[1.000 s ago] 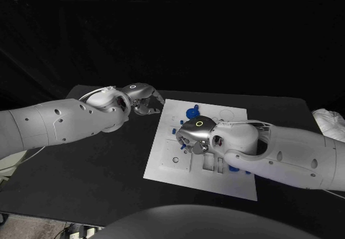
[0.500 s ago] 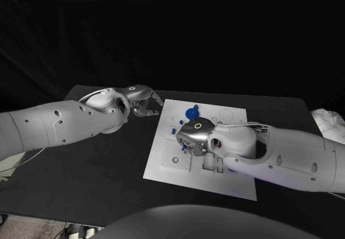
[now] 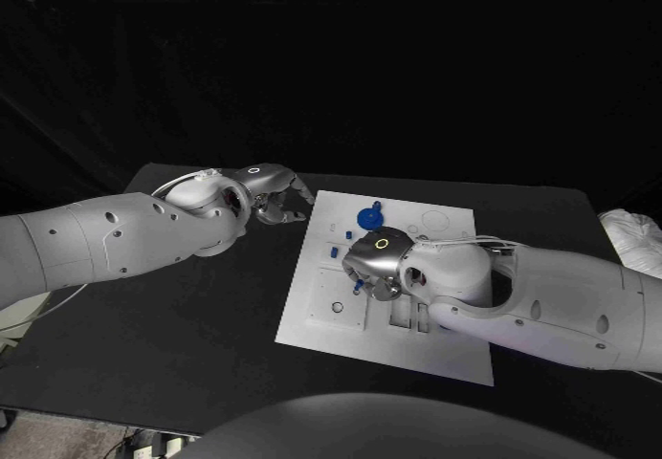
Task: Assemble the parts on the task board
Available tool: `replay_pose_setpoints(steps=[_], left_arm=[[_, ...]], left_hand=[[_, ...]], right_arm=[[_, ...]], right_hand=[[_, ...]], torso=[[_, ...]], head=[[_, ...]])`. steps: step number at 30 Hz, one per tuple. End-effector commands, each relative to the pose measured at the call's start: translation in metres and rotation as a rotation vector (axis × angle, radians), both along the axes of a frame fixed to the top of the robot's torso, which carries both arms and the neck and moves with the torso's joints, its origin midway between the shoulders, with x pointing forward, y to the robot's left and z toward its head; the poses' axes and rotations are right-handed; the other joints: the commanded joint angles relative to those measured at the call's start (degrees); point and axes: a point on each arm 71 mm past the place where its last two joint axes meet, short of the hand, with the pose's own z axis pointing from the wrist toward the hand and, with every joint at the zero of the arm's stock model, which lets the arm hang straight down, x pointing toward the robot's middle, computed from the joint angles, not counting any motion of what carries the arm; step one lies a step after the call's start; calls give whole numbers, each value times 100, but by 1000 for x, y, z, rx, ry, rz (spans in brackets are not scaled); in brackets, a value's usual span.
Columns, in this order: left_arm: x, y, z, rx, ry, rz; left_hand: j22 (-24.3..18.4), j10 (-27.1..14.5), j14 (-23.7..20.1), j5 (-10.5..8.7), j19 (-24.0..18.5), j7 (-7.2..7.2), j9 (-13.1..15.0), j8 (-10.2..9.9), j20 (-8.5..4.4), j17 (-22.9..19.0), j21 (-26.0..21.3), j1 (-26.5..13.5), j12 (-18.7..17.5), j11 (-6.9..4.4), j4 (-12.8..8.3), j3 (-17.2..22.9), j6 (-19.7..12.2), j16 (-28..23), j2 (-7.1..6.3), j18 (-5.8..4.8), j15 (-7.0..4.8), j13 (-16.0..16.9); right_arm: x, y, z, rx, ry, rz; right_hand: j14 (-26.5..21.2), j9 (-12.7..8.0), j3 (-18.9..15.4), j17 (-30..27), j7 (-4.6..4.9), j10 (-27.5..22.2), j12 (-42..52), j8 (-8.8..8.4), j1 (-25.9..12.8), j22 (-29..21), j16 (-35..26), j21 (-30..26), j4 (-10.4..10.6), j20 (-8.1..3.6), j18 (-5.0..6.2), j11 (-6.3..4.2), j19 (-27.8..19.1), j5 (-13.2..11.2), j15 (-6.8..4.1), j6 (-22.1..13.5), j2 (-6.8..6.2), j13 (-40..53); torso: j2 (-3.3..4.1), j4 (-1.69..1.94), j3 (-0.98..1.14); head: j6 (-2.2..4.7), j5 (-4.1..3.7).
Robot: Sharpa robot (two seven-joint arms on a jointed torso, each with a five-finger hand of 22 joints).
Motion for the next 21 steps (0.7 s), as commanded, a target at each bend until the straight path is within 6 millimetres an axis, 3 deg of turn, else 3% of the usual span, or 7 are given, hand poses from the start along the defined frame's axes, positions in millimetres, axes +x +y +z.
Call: replay_pose_setpoints(steps=[1,21], left_arm=[[0,-2,-1,-1,14,-2],[0,-3,-1,-5,20,-3]], left_hand=[[922,2,-36,8,-29,15,-7,-25,13,-9,-14,55,29,46,1,33,-44,-36,-6,82,17,-8],[922,2,-36,8,-29,15,-7,-25,13,-9,-14,55,29,46,1,33,-44,-36,-6,82,17,-8]], right_arm=[[0,0,-2,-30,-9,2],[1,0,-5,-25,-1,2]], right_hand=[[-23,6,-6,0,30,-12,29,3,5,852,-32,-17,-30,-5,58,-13,-26,-4,3,-1,-26,8],[-22,8,10,0,30,-32,30,-35,-5,850,-33,-26,-38,-7,59,-9,-30,-21,4,-42,-25,27]], torso=[[2,-15,-2],[-2,-3,-1]], head=[[0,17],[0,16]])
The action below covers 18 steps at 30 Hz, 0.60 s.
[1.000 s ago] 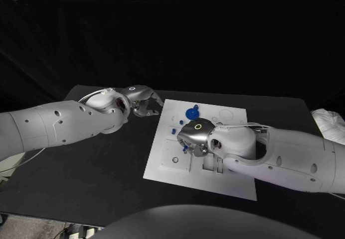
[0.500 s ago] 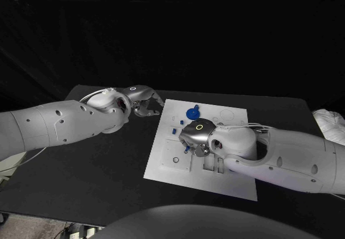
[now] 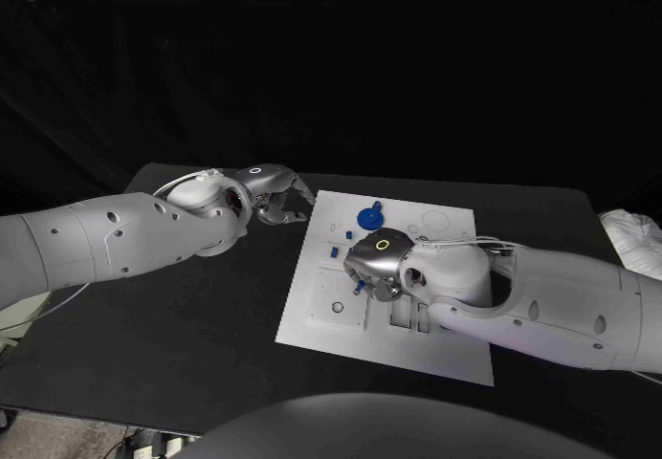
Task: Assemble the parts on the task board
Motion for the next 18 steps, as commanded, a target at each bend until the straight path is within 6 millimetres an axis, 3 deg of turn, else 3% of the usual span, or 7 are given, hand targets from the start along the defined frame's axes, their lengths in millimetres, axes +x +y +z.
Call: replay_pose_setpoints(steps=[1,18], left_arm=[[0,-1,-1,-3,14,-2],[-1,-1,-1,-3,15,-2]], left_hand=[[923,2,-37,8,-29,15,-8,-25,13,-5,-14,55,29,46,1,33,-44,-36,-6,82,17,-8],[923,0,-42,11,-30,28,-11,-23,18,-12,-16,65,29,50,1,34,-49,-38,-3,82,22,-9]], right_arm=[[0,1,-1,-14,-6,7],[-2,3,-5,-16,6,15]], right_hand=[[-22,5,11,-1,24,-32,30,-22,-5,851,-33,-26,-38,-7,59,-9,-30,-20,4,-35,-25,8],[-22,8,27,-1,25,-61,25,-50,-6,851,-33,-28,-52,-7,58,-2,-30,-17,7,-63,-27,22]], torso=[[0,-2,-1],[0,5,2]], head=[[0,9],[0,16]])
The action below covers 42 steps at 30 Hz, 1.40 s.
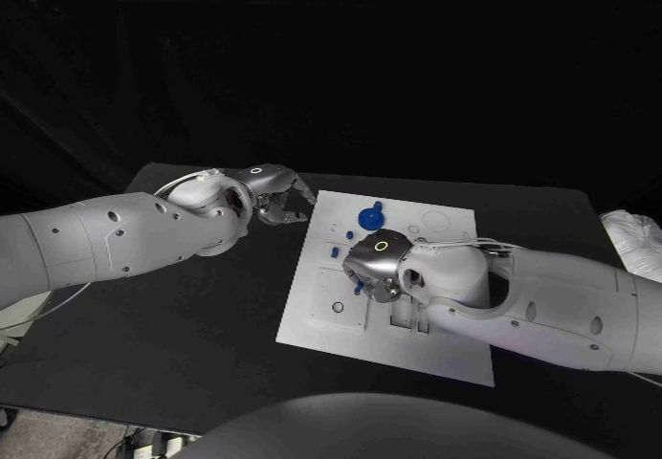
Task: Assemble the parts on the task board
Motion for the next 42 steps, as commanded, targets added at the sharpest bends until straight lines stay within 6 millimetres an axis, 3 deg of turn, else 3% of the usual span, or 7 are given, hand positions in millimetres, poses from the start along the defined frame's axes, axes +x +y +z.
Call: replay_pose_setpoints(steps=[1,12,38,42], left_arm=[[0,-1,0,-1,11,-3],[0,-1,-1,1,13,-2],[0,-1,-2,8,24,4],[0,-1,-2,10,27,6]], left_hand=[[923,0,-22,11,-30,-3,-5,-23,18,-5,-16,65,30,50,1,34,-18,-38,-3,82,2,-9],[923,0,-22,11,-30,-3,-5,-23,18,-5,-16,65,30,50,1,34,-18,-38,-3,82,2,-9],[922,2,-36,23,-34,3,-12,-23,27,-34,-25,95,34,65,-4,39,-30,-50,1,84,11,-10],[922,4,-36,26,-34,3,-13,-23,29,-32,-26,101,36,68,-5,41,-31,-48,3,84,13,-10]], right_arm=[[-2,1,-2,-15,3,13],[-4,1,-4,-16,15,19],[-6,3,-7,-10,32,28],[-6,2,-8,-14,36,24]], right_hand=[[-21,8,11,0,4,-45,25,-18,-6,850,-33,-26,-36,-8,57,15,-29,-17,7,-42,-27,9],[-29,11,19,-18,3,-54,25,-25,2,847,-41,-35,-48,-7,59,15,-34,-21,8,-47,-28,15],[-53,25,61,-52,9,-106,21,-62,20,838,-59,-73,-97,-5,66,29,-60,-31,14,-70,-35,47],[-60,12,92,-59,8,-152,22,-147,-8,839,-61,-74,-112,5,65,44,-60,-70,31,-153,-36,81]], torso=[[0,6,5],[-5,-9,-1],[0,-1,2],[1,-5,3]], head=[[0,9],[0,14],[0,2],[0,7]])
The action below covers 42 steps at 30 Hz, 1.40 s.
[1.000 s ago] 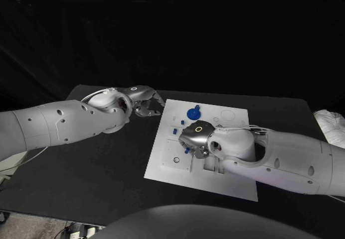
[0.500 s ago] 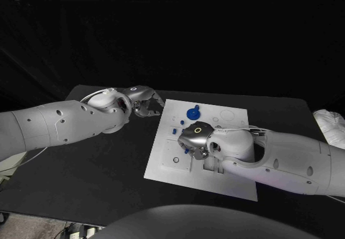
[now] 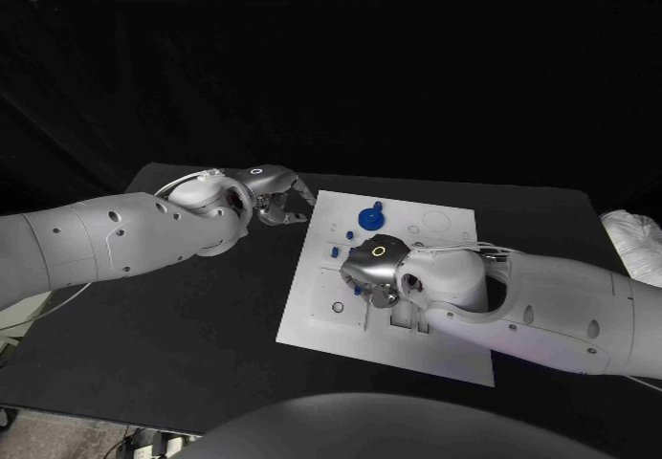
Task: Assemble the parts on the task board
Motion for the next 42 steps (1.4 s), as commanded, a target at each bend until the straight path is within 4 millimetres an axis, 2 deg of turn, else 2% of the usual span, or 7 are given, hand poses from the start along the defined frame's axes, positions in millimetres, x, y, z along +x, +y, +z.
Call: replay_pose_setpoints(steps=[1,8,21,31,38,41,42], left_arm=[[0,-1,-1,5,17,1],[0,-1,-1,6,18,3],[0,0,-1,6,18,5],[-3,0,1,-17,-7,-7],[-5,1,3,-33,-16,-11],[-6,1,3,-37,-17,-12],[-7,0,3,-38,-17,-12]], left_hand=[[922,5,-36,27,-13,3,-8,-23,8,-3,-26,58,36,27,-5,41,-32,-19,3,83,13,-5],[922,6,-43,38,-14,6,-11,-22,12,-15,-29,77,39,30,-9,47,-34,-24,6,83,17,-6],[922,7,-43,39,-14,7,-11,-22,12,-16,-29,79,39,30,-10,48,-35,-25,6,84,17,-6],[927,9,-36,50,-8,15,-12,-16,16,3,-13,96,42,28,-9,49,-28,-10,2,81,19,-6],[930,27,-27,57,-3,28,-11,-7,18,19,-3,105,54,17,-3,50,-13,6,1,80,17,-3],[930,31,-26,57,-3,31,-10,-6,19,18,-3,104,57,16,-1,49,-10,7,1,80,16,-2],[931,33,-25,57,-1,33,-10,-5,19,20,2,103,58,15,0,48,-9,9,1,79,16,-2]], right_arm=[[-1,0,-3,-20,12,4],[-1,-2,-5,-31,26,-2],[0,-13,-3,22,14,-15],[6,-50,31,300,-45,12],[23,-102,64,424,-38,-66],[27,-117,68,427,-34,-100],[30,-125,70,424,-29,-116]], right_hand=[[-40,-33,24,-15,-2,-62,25,-140,-27,838,-38,-26,-34,28,66,11,-41,-109,16,-134,-37,39],[-107,-573,144,-115,-55,-311,-25,-945,-170,807,-76,-142,-27,79,87,78,-106,-831,88,-732,-128,145],[-413,-1303,-98,-479,-255,-1161,-379,-1589,-191,682,-239,-647,-42,174,176,279,-418,-1415,163,-1192,-207,92],[-267,-1608,-398,-276,-421,-1423,-354,-1582,-136,759,-100,-453,79,165,127,276,-235,-1539,132,-1420,-97,60],[67,-1723,-351,149,-245,-950,-200,-1487,-38,936,153,158,175,113,0,214,200,-1497,87,-1179,37,-62],[110,-1759,-373,197,-223,-878,-223,-1452,-69,960,183,250,247,109,-19,208,261,-1710,88,-1064,35,-136],[126,-1784,-455,209,-233,-876,-250,-1428,-158,968,192,285,346,107,-26,203,283,-2075,84,-977,23,-181]], torso=[[3,-4,1],[2,0,4],[4,3,9],[-2,-13,-2],[-5,-16,-4],[-4,-25,-6],[1,-25,-6]], head=[[0,2],[0,10],[0,51],[0,47],[0,-43],[0,-59],[0,-77]])
